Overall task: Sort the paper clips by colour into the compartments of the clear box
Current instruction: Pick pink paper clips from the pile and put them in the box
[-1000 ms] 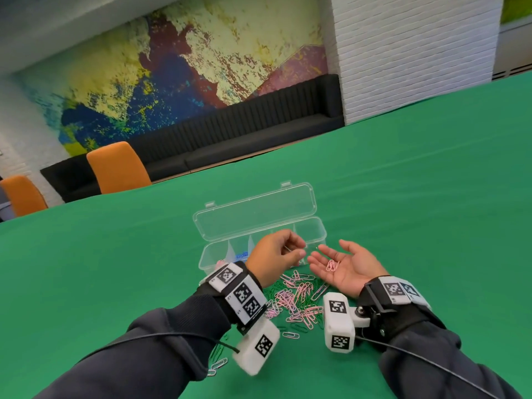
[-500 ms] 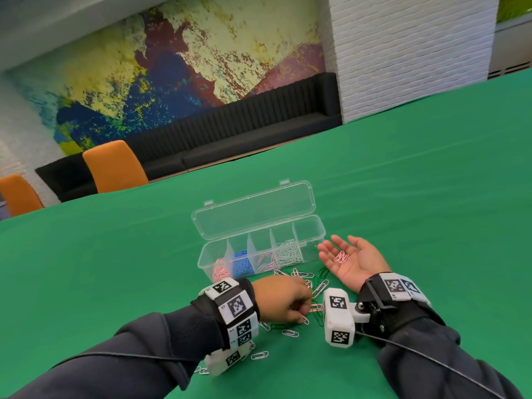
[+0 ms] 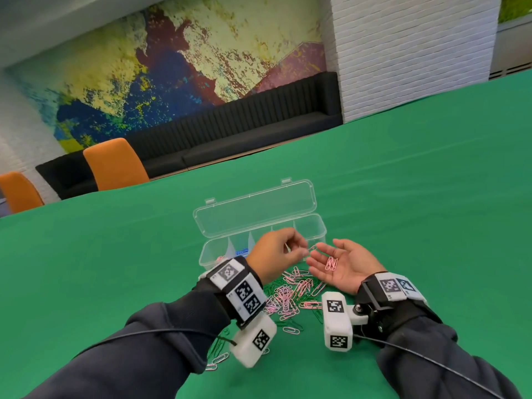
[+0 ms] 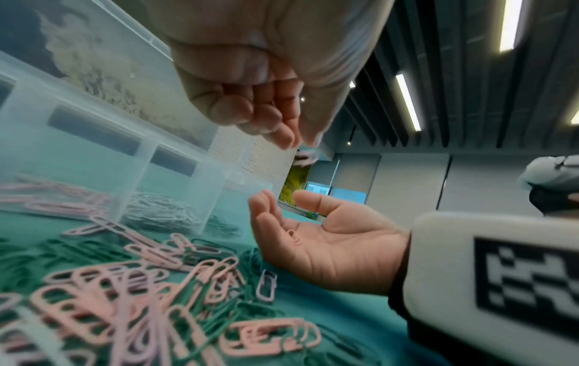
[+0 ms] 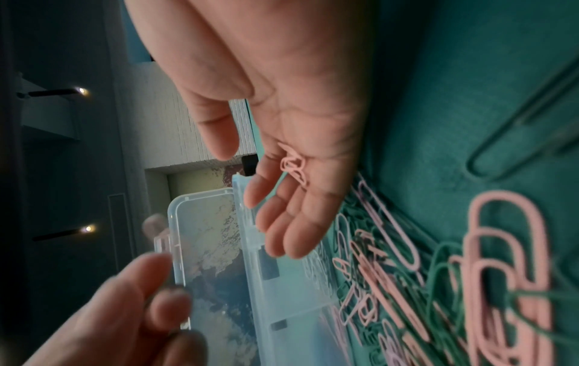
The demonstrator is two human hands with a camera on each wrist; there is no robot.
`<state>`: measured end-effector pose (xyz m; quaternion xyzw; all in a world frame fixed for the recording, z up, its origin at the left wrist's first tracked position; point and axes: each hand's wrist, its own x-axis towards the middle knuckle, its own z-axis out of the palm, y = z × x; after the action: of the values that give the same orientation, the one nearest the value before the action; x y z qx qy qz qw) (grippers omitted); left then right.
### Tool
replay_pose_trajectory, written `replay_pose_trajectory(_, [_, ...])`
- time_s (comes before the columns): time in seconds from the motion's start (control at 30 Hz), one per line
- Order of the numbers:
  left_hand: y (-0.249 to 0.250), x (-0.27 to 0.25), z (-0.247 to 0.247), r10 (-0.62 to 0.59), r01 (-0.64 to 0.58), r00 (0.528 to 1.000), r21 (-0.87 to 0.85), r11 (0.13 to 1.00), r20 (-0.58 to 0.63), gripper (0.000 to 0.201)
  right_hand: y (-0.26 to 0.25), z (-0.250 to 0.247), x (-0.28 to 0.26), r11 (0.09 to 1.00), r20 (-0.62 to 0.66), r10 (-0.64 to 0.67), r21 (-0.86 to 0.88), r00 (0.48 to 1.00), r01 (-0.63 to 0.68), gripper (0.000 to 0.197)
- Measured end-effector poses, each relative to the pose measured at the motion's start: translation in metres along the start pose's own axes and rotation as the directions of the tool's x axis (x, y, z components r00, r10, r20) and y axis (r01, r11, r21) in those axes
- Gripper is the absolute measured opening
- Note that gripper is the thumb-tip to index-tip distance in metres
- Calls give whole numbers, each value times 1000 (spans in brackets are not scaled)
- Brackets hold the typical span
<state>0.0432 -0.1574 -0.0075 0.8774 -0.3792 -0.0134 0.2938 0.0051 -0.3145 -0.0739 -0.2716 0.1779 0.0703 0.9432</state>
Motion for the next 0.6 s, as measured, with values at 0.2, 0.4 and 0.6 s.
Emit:
replay_pose_trajectory(0.2, [-5, -4, 6, -18, 2, 987, 105, 994, 160, 4, -4, 2, -3, 990, 39, -42, 138, 998, 36, 35])
replay_pose_trajectory(0.4, [-11, -18, 21, -13, -195, 853, 343, 919, 521, 14, -12, -6, 0, 951, -63, -174, 247, 983, 185, 37])
replay_pose_trajectory(0.6, [-6, -16, 24, -36, -228, 866, 458, 859, 498, 11, -11, -4, -1, 956, -75, -174, 227, 982, 186, 37])
